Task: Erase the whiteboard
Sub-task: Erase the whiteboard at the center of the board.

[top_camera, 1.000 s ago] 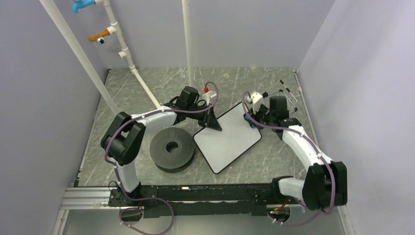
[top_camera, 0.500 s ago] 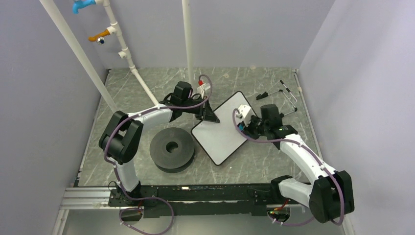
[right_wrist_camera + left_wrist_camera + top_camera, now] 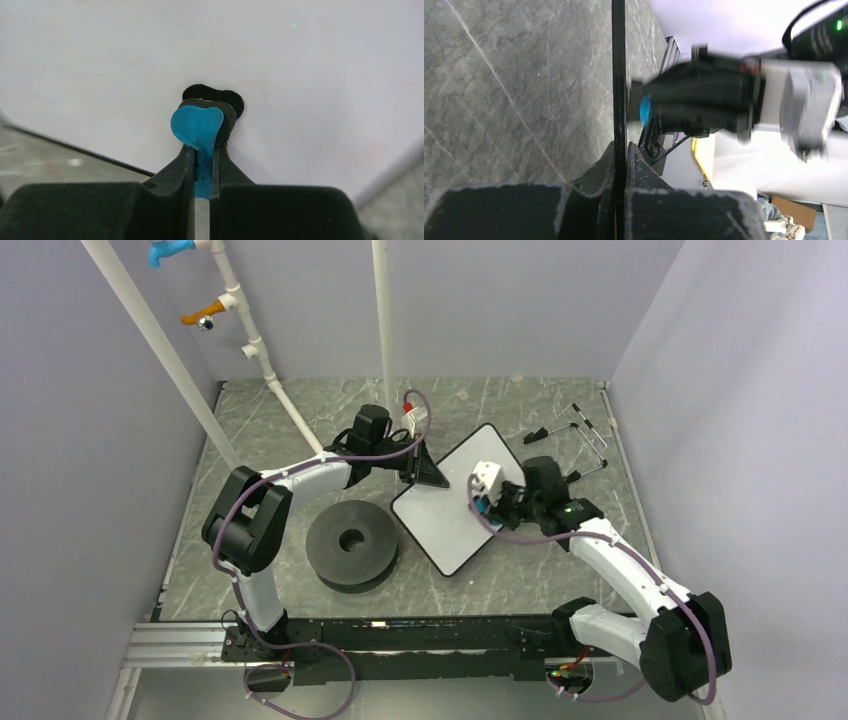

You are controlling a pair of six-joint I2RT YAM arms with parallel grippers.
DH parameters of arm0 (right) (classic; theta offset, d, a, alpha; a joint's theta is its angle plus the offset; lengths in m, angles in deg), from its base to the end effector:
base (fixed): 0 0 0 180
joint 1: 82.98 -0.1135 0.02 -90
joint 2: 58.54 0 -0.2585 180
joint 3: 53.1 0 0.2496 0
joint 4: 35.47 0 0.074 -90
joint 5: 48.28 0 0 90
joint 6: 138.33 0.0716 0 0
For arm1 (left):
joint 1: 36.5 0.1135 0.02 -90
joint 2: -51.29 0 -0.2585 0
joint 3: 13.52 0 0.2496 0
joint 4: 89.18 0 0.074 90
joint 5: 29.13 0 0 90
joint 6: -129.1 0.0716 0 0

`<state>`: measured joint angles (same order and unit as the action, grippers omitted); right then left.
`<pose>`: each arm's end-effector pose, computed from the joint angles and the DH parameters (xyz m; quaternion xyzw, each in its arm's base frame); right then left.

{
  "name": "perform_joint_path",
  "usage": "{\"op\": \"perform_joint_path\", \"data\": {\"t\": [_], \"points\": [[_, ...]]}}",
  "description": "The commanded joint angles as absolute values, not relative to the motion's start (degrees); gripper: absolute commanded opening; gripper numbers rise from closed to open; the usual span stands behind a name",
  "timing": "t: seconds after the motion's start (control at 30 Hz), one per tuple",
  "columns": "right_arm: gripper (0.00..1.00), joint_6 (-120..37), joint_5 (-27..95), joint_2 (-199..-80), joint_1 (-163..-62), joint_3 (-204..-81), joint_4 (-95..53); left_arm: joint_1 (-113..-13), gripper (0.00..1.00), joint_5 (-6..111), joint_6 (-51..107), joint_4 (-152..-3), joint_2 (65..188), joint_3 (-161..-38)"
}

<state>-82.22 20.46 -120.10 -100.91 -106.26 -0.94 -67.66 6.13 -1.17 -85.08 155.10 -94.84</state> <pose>0.2269 0.1007 0.2085 -0.4600 0.7783 0.1130 0.4121 0.3253 -0.2650 0.2174 0.1808 0.7723 -0.5900 0.1506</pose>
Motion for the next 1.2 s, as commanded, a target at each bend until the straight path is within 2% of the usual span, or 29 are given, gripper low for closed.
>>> {"op": "perform_joint_path", "data": {"t": [0.0, 0.23, 0.5, 0.57, 0.7, 0.83, 1.17], "points": [[0.00, -85.6, 8.1, -120.4, -109.4, -106.9, 3.6, -68.2, 0.00, -0.6, -5.3, -94.6, 153.1, -99.1], [0.00, -81.5, 10.0, -126.6, -114.5, -115.9, 2.4, -68.4, 0.00, 0.9, -7.8, -96.2, 155.0, -100.8], [0.00, -79.1, 24.8, -134.6, -121.7, -124.0, 2.7, -69.4, 0.00, 2.4, -8.1, -95.1, 157.1, -102.9], [0.00, -77.9, 28.1, -133.9, -119.2, -122.9, 1.3, -69.2, 0.00, 2.5, -7.5, -94.5, 156.3, -102.2], [0.00, -75.2, 25.6, -129.5, -103.8, -119.4, -1.3, -68.5, 0.00, 1.8, -5.7, -93.2, 154.9, -101.0], [0.00, -74.3, 28.4, -129.7, -94.6, -118.1, -4.4, -68.7, 0.00, 1.0, -5.4, -93.4, 154.7, -100.3], [0.00, -73.3, 30.8, -132.2, -90.3, -117.9, -2.3, -68.6, 0.00, 0.6, -3.5, -91.5, 152.3, -99.4]]}}
